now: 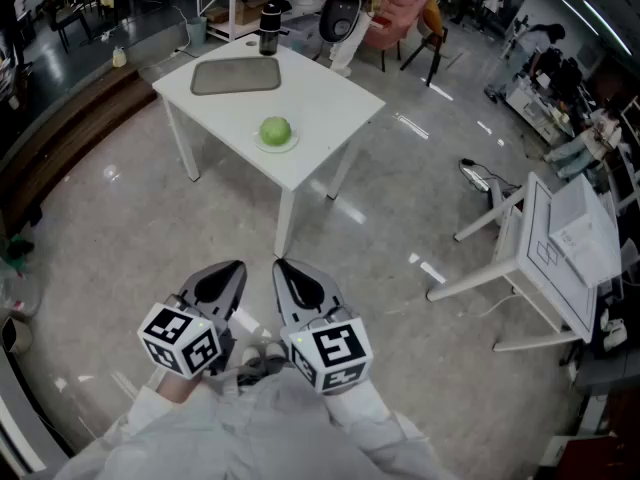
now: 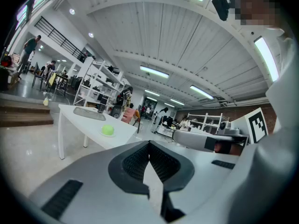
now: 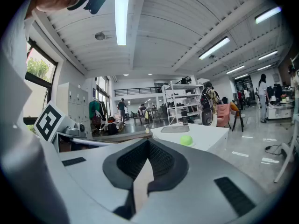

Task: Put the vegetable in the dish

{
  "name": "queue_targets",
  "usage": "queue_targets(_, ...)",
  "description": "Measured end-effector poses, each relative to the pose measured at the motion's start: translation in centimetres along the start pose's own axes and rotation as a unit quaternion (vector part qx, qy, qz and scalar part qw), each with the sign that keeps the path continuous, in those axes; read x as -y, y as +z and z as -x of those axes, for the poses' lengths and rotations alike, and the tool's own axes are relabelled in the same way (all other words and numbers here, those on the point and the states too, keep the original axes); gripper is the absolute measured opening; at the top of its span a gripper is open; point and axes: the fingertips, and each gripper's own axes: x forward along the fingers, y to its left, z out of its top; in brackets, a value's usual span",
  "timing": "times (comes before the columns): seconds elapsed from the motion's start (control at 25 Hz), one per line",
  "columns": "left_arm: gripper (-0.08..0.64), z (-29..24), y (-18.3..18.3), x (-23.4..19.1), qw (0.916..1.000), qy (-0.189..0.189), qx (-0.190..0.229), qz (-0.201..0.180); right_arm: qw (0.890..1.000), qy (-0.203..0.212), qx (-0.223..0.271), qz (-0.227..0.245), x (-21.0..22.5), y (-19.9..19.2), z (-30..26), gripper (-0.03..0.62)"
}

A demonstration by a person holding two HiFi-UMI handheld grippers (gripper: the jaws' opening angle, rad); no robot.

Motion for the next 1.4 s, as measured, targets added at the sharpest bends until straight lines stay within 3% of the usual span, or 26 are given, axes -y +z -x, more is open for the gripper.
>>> queue_targets(0.84,0.009,-1.5,-0.4,-0.3,0.9999,-0.009,-0.005,0.002,1.0,0.006,-0.01,-0.015,0.8,-0.3,-1.0,0.014)
queue_targets(1.12,0.009,-2.2,-0.6,-0.3,0.9996,0.008,0.006,0.025,1.0,0.005,-0.005,-0.023,3.5,-0.5,-0.4,0.014)
queue_targets(1.4,0.009,-4.3,-1.1,0.0,0.9993,0.032,0.012,0.013,0.999,0.021,-0.008,-0.025,6.1,-1.2,-0.3,0.014)
